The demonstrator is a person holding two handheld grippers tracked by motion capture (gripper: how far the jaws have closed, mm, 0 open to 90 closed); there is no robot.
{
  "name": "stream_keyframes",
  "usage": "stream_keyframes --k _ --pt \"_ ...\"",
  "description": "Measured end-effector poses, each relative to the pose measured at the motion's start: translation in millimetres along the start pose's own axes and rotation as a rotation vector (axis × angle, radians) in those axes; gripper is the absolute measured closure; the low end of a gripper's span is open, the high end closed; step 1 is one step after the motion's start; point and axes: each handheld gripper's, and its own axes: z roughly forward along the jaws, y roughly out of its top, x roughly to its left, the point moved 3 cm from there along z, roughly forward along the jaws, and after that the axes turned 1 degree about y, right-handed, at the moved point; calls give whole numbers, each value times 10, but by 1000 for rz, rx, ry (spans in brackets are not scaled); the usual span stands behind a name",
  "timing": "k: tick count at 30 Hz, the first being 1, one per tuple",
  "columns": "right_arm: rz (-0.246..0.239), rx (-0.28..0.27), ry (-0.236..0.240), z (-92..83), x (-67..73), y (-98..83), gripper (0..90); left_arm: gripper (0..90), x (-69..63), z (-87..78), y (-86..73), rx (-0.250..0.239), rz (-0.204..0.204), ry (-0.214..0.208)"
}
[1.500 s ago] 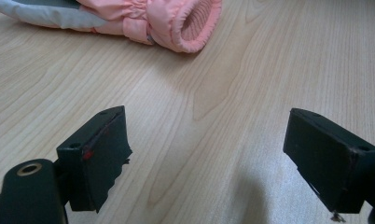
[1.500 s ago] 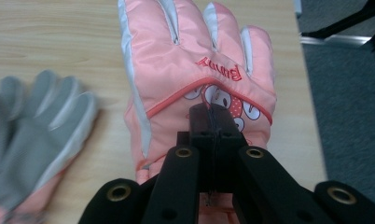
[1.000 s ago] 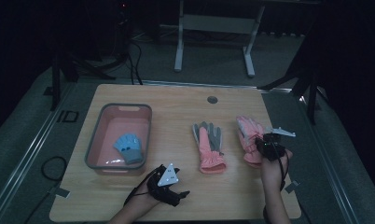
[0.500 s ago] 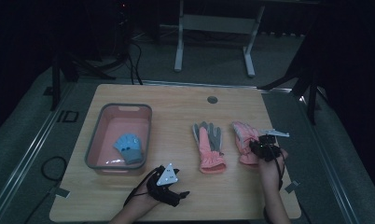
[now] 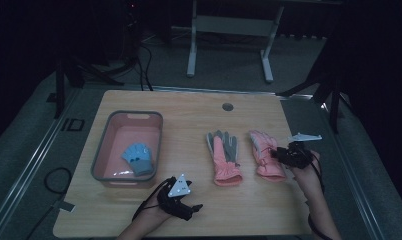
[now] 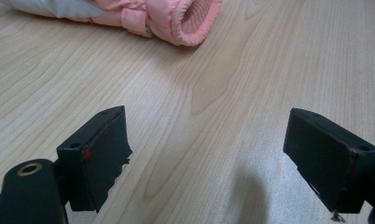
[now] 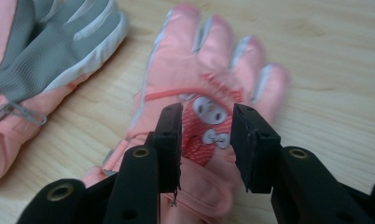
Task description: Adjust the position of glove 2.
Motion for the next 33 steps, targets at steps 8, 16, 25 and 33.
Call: stream_keyframes --k 8,16,25,33 --pt "26 48 20 274 -27 -92 602 143 -9 8 3 3 -2 10" --pt "7 43 8 314 57 -137 848 143 -18 5 -7 -9 -4 24" --pt "84 -32 -55 77 136 -47 897 143 -15 3 3 -10 5 25" --pt "63 -101 -81 -333 408 331 896 143 -22 -4 4 -23 1 29"
